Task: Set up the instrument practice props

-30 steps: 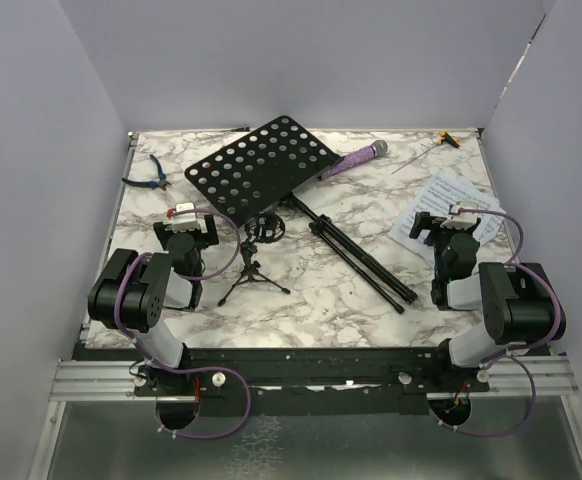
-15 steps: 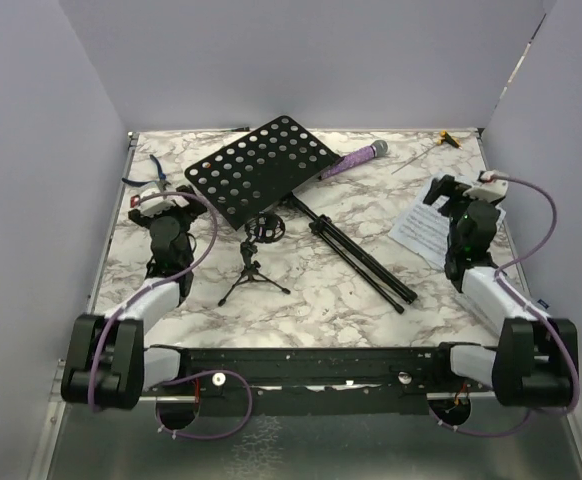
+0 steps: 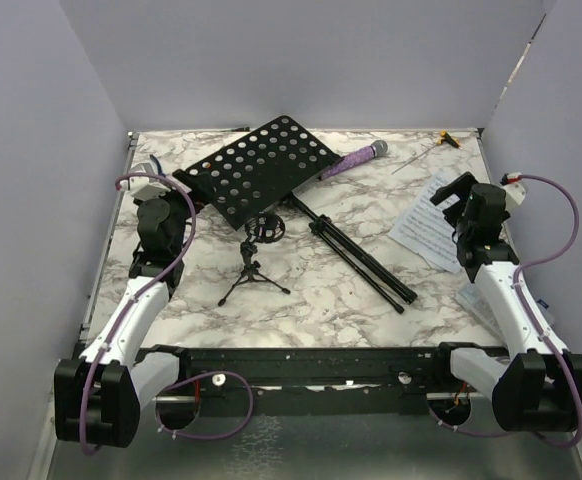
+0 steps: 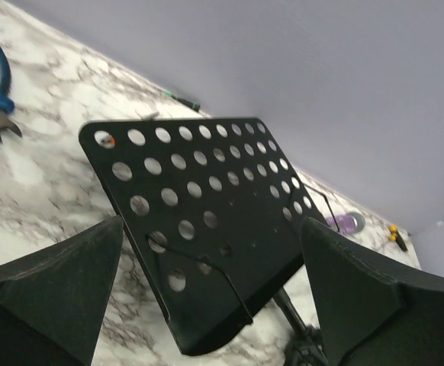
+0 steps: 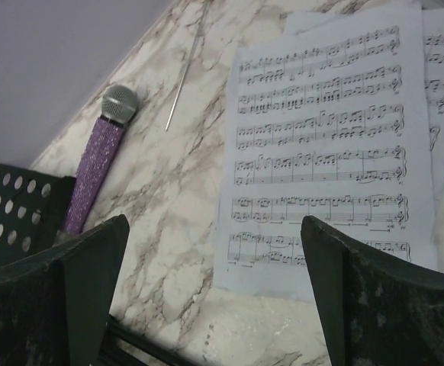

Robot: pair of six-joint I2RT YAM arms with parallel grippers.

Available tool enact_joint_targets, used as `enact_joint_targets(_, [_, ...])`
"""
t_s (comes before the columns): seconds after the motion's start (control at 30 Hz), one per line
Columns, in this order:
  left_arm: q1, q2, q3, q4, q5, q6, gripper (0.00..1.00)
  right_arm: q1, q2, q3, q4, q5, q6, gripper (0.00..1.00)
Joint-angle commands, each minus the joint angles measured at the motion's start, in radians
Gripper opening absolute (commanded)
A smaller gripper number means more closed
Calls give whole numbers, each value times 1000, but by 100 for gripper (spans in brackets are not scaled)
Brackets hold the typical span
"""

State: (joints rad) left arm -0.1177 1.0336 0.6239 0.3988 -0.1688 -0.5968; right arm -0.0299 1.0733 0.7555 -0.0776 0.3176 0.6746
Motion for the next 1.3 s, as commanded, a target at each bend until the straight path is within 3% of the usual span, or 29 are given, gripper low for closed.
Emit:
enact_joint_targets(0.0, [9, -42, -16, -90, 158, -93, 99, -1, -49, -18, -25, -150, -61, 100])
enact_joint_targets(0.27, [11, 14, 76, -158, 414, -99, 99, -2, -84, -12, -43, -194, -59, 100])
enact_joint_targets(0.47, [-15, 37, 209, -369, 489, -17, 99, -1, -44, 27, -66, -292, -138, 100])
enact_joint_targets(0.63, [-110, 41, 352, -628, 405, 182, 99, -1, -32, 15, -38, -465, -171, 100])
enact_joint_targets(0.83, [-282, 70, 440, -850, 201, 325, 99, 0, -14, -10, 6, -648, -189, 100])
enact_joint_targets(1.07, [-447, 137, 453, -925, 56, 383, 99, 29, 45, -21, 12, -776, -210, 100])
enact_joint_targets(1.27, [-515, 172, 451, -950, -23, 409, 99, 174, 76, -6, -17, -714, -255, 100])
